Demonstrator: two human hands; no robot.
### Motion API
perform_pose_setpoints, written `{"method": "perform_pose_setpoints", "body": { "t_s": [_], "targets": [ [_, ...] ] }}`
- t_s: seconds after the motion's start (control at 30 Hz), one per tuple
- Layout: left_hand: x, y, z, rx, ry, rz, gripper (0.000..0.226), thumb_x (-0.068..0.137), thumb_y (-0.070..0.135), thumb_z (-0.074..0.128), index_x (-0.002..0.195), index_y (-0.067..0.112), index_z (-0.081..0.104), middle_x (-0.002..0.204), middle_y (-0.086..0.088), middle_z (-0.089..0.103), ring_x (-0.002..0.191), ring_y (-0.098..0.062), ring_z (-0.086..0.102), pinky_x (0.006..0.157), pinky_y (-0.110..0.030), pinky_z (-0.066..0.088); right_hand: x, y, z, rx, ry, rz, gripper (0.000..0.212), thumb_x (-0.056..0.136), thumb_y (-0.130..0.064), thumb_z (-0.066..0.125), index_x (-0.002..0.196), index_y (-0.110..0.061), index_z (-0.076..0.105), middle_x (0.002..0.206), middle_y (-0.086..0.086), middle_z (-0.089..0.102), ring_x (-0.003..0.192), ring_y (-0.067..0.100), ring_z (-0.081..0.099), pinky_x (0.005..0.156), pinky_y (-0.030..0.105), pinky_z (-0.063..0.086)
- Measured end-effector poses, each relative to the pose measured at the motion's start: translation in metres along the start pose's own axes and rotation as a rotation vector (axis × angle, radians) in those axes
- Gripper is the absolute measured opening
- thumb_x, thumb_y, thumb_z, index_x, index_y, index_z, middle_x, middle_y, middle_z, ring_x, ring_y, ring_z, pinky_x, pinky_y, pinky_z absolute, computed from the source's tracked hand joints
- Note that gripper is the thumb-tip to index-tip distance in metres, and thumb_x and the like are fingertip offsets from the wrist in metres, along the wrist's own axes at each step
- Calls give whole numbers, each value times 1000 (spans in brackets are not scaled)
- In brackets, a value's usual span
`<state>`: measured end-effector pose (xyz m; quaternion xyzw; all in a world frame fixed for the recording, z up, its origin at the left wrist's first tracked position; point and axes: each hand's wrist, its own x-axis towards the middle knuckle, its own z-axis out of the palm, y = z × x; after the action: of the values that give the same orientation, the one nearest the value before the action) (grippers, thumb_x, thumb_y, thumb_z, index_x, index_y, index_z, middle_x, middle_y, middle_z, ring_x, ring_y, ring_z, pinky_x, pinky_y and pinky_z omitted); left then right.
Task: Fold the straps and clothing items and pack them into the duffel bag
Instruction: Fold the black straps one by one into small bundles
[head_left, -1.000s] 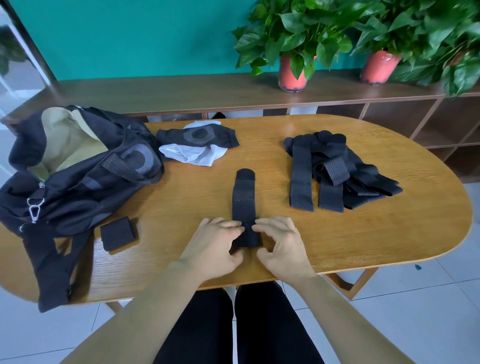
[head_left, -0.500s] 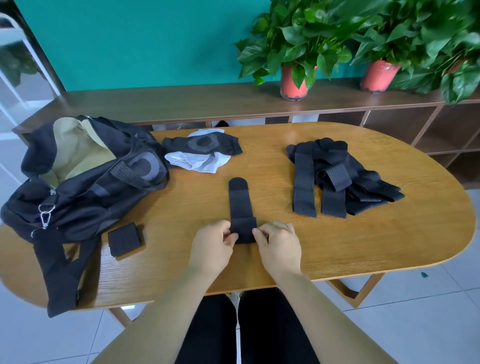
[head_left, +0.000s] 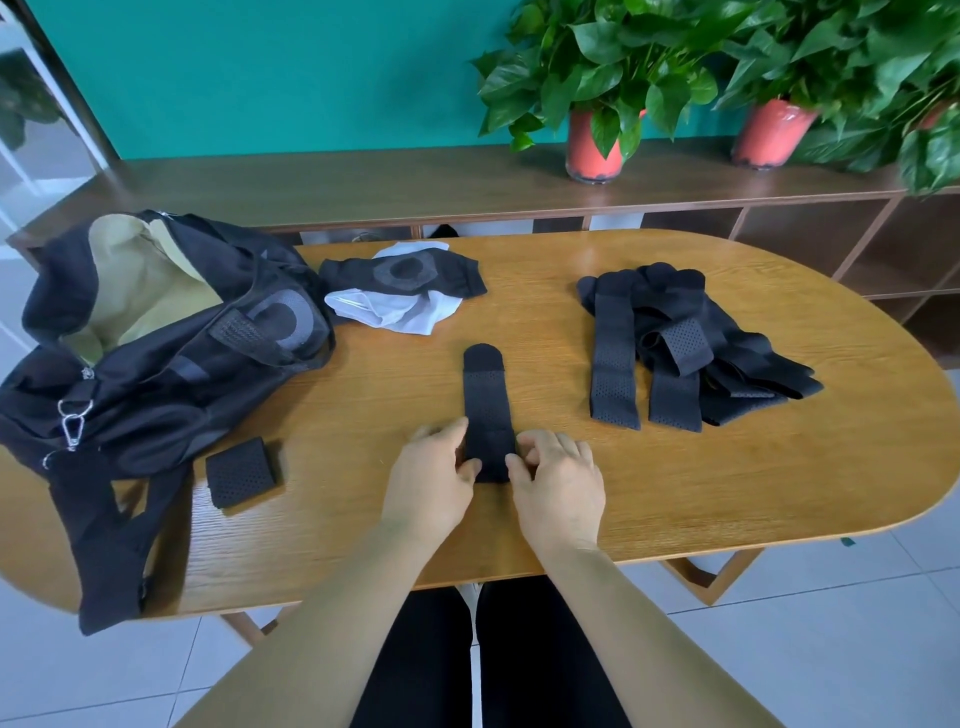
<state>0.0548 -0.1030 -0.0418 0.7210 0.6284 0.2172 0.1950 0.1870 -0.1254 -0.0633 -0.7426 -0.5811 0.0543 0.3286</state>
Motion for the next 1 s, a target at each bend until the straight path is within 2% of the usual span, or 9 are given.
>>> {"method": "perform_pose_setpoints", "body": {
  "t_s": [0.2,0.33,0.4,0.5,0.63,0.77,0.9,0.97,1.0],
  "targets": [
    [-1,0,0,53,-70,101,41,97,22,52,138,17,51,130,-2,48,107,-15,57,94,-24,45,-1,5,8,4,55,-97,18,80,-16,71,98,-15,74,88,0,65,83,25,56,65,34,48],
    [5,3,-6,148,-251,118,57,91,36,56,143,16,42,133,2,36,108,-14,53,93,-26,46,-1,5,7,-22,57,-144,10,78,-14,71,86,-14,76,81,0,59,76,25,54,58,34,49],
    [5,1,-10,195,-291,143,64,89,40,59,145,18,38,137,4,31,117,-14,46,96,-28,46,0,5,3,-35,-4,-154,16,82,-19,65,94,-14,75,87,0,59,84,24,54,64,35,49],
    [4,-2,-18,321,-279,208,57,94,41,53,145,20,39,142,8,26,124,-16,36,94,-34,47,3,9,-8,-8,-175,-150,33,88,-28,57,117,-16,67,107,-2,56,104,18,47,80,33,47],
    [-6,-6,-26,435,-306,337,52,98,43,43,144,21,39,141,12,29,119,-17,35,89,-34,48,-4,19,-27,-51,-202,-457,52,74,-16,61,126,-15,58,124,-3,56,117,19,47,90,33,45],
    [-20,-9,-30,400,-332,360,50,98,49,36,141,25,43,138,14,38,122,-13,38,94,-34,44,-14,27,-29,-57,-166,-668,40,69,-5,65,108,-13,69,112,-2,68,108,19,60,81,33,52],
    [-32,-16,-28,226,-294,339,46,95,44,49,138,27,47,133,14,48,121,-10,42,97,-30,41,-20,28,-29,152,-236,-447,34,82,-8,62,115,-15,68,111,0,68,105,17,61,89,31,51],
    [-35,-18,-23,101,-173,303,27,94,32,56,120,26,61,111,13,60,106,-11,50,85,-28,45,-19,24,-30,235,-277,-261,34,88,-14,63,121,-21,64,113,0,66,106,13,58,92,26,46],
    [-36,-18,-20,61,-103,284,10,94,28,57,100,24,64,92,15,60,92,-11,52,74,-27,44,-18,21,-30,255,-278,-200,35,89,-17,63,123,-23,63,111,-1,65,104,12,58,91,25,46]
  ]
}}
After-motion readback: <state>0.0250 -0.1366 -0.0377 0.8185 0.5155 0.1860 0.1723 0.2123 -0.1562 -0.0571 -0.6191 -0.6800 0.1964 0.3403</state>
